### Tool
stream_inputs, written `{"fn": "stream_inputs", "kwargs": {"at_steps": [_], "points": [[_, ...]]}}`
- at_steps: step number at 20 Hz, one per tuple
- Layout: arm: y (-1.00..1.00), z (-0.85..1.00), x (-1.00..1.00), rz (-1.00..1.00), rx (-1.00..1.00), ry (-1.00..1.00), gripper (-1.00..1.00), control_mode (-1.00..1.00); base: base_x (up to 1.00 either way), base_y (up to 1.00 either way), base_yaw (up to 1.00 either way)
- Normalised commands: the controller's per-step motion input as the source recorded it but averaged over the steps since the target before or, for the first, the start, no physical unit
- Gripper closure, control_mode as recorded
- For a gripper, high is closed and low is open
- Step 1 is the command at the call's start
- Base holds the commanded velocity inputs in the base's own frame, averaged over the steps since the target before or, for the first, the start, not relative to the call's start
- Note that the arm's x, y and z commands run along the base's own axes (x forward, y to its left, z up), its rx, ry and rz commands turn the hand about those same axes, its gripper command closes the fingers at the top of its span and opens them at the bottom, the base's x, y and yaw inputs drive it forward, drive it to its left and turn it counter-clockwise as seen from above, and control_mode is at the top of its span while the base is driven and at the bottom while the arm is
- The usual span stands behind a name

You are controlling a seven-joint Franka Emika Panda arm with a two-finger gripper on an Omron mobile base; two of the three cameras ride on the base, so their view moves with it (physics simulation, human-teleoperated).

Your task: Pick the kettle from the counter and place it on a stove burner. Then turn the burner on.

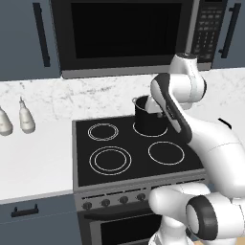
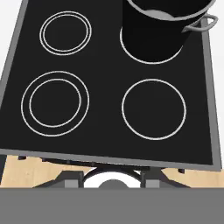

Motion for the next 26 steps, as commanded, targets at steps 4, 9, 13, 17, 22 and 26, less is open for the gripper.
{"fn": "stream_inputs", "kwargs": {"at_steps": [4, 9, 13, 17, 22, 26], "points": [[0.00, -0.20, -0.06, 0.00, -0.01, 0.05, -1.00, -1.00, 0.00, 0.00, 0.00], [0.00, -0.50, -0.03, 0.00, -0.05, 0.25, -1.00, -1.00, 0.00, 0.00, 0.00], [-0.18, -0.34, 0.00, -0.01, -0.10, 0.26, -1.00, -1.00, 0.00, 0.00, 0.00], [-0.77, -0.06, 0.00, -0.08, -0.03, 0.13, -1.00, -1.00, 0.00, 0.00, 0.00], [-1.00, 0.00, -0.01, -0.13, 0.06, 0.01, -1.00, -1.00, 0.00, 0.00, 0.00], [-1.00, 0.00, -0.16, -0.11, 0.17, 0.00, -1.00, -1.00, 0.00, 0.00, 0.00]]}}
